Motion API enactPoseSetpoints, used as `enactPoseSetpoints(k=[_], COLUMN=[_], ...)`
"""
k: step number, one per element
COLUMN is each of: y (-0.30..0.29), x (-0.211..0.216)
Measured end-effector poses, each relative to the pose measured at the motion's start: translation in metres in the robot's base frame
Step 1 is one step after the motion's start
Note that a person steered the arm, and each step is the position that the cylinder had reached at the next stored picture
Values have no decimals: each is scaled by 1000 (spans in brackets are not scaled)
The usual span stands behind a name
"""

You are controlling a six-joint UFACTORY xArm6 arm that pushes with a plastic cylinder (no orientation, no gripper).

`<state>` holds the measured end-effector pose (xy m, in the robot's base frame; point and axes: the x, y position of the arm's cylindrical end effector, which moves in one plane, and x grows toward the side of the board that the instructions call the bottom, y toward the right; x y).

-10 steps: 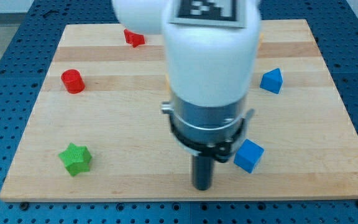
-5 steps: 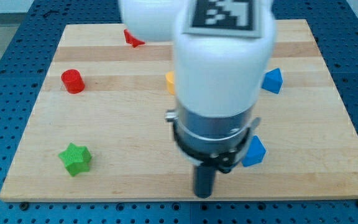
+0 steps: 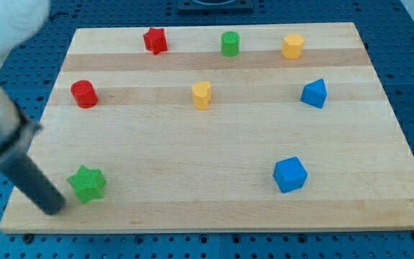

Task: Move the green star towards the bottom center

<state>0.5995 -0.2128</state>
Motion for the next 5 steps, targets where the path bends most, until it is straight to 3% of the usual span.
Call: enactPoseSetpoints(k=[2, 3, 5], y=[-1, 8, 82], x=[-62, -74, -71])
